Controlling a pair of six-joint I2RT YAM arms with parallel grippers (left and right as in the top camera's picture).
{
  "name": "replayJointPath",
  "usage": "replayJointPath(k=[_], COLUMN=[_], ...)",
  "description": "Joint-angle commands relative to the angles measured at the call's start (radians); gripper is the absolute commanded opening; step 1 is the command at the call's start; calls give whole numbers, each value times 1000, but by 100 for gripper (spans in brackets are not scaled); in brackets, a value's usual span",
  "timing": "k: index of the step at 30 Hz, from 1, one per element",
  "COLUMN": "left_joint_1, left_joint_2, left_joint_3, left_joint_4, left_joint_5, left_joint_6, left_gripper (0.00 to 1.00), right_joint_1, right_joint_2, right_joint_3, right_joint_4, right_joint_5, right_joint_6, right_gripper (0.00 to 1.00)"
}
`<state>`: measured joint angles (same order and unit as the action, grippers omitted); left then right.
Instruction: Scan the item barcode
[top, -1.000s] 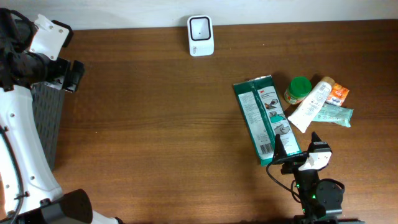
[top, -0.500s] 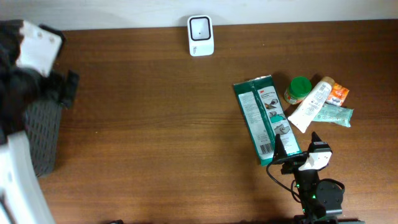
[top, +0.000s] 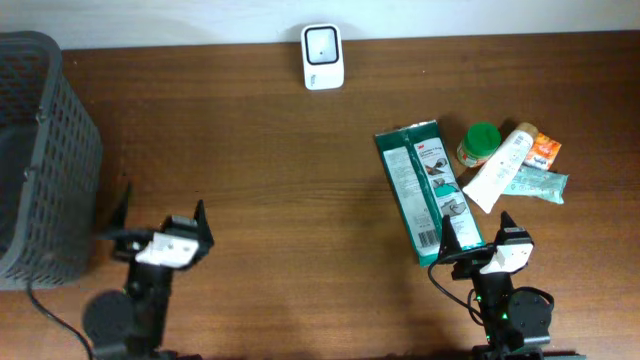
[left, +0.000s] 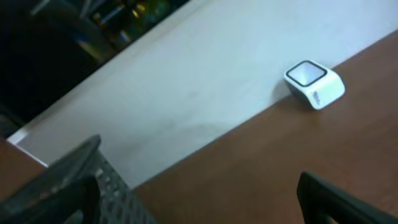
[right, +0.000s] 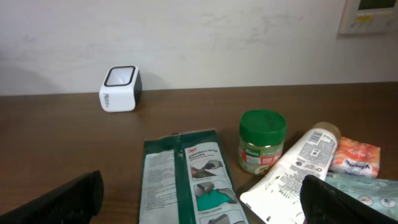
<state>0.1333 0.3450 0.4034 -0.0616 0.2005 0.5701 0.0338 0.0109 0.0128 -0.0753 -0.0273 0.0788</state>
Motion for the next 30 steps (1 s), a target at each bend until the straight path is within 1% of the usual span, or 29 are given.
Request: replayJointPath(k=[1,2,5,7,9,10,11,12,30], left_joint_1=[-11,-11,-11,-11,-11,-11,-11,-11,-11], left_joint_2=[-125,-157,-265,-338,-340,-340,-340,-340,-340], left_joint_3=[-138,-174,-300,-362,-389,-395,-395,-394,-394], left_joint_4=[9,10,88,97,105,85,13,-18,-18], left_joint_5=[-108,-147,-153,-153,-157,-154,-153,-156,-156], left_joint_6=[-76,-111,-114,-113,-112,-113,-113,-117,-116], left_gripper=[99,99,99,99,99,99,99,99,99], right_joint_1=[5,5,5,5,5,5,5,5,5], right_joint_2=[-8,-8,-8,-8,-8,-8,-8,-8,-8], right_joint_3=[-7,-7,-7,-7,-7,-7,-7,-7,-7], right_joint_4=[-2,-2,-2,-2,-2,-2,-2,-2,-2], right_joint_5=[5,5,5,5,5,5,5,5,5], right_joint_6=[5,5,5,5,5,5,5,5,5], right_gripper=[98,98,98,98,98,98,98,98,98])
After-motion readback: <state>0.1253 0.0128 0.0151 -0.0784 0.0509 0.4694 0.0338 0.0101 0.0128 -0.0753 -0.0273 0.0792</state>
